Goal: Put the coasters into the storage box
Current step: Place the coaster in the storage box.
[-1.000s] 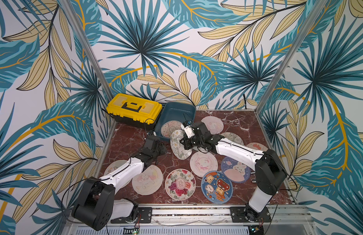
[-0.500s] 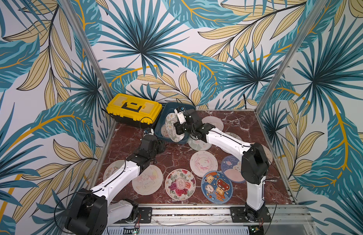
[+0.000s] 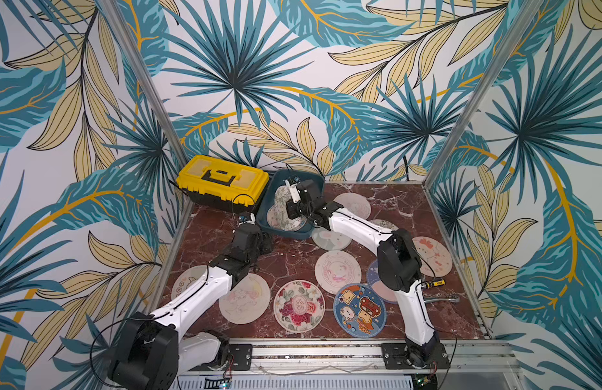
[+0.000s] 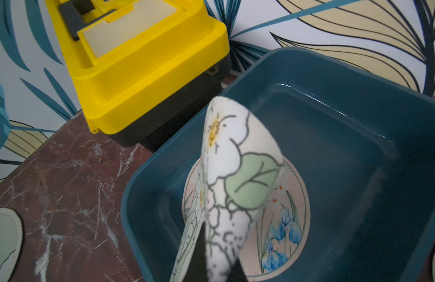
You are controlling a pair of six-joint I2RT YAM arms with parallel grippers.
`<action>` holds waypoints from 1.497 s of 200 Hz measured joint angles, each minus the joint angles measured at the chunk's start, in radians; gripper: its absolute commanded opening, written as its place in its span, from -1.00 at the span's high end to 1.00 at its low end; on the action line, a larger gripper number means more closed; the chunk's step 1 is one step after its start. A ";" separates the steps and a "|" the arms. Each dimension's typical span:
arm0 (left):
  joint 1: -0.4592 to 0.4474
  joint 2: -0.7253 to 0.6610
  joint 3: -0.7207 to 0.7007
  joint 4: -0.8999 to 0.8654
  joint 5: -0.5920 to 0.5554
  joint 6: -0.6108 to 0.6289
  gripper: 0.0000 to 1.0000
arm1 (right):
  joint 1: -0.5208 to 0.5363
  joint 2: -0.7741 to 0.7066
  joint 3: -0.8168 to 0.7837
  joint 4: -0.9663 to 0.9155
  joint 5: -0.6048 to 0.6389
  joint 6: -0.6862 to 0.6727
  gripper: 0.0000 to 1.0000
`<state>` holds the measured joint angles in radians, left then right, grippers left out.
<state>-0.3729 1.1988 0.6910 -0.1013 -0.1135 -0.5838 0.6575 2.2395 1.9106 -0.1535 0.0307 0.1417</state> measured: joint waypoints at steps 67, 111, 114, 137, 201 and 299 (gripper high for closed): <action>0.005 0.095 0.026 0.005 0.008 0.034 -0.17 | -0.019 0.160 0.146 -0.043 0.072 0.000 1.00; 0.010 0.142 0.050 0.014 0.028 0.053 -0.17 | -0.032 0.207 0.190 -0.092 0.151 0.003 0.90; 0.011 0.143 0.051 0.016 0.028 0.053 -0.17 | -0.032 0.209 0.190 -0.094 0.157 0.003 0.85; 0.011 0.155 0.050 0.018 0.035 0.056 -0.17 | -0.040 0.235 0.222 -0.124 0.193 0.000 0.61; 0.015 0.177 0.051 0.037 0.051 0.057 -0.18 | -0.046 0.257 0.291 -0.174 0.217 -0.024 -0.17; 0.017 0.177 0.051 0.038 0.080 0.057 -0.18 | -0.046 0.187 0.285 -0.275 0.215 -0.026 -0.66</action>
<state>-0.3561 1.3754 0.7418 -0.0635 -0.0330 -0.5270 0.6113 2.4260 2.1956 -0.4286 0.2459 0.1154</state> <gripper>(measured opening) 0.589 0.827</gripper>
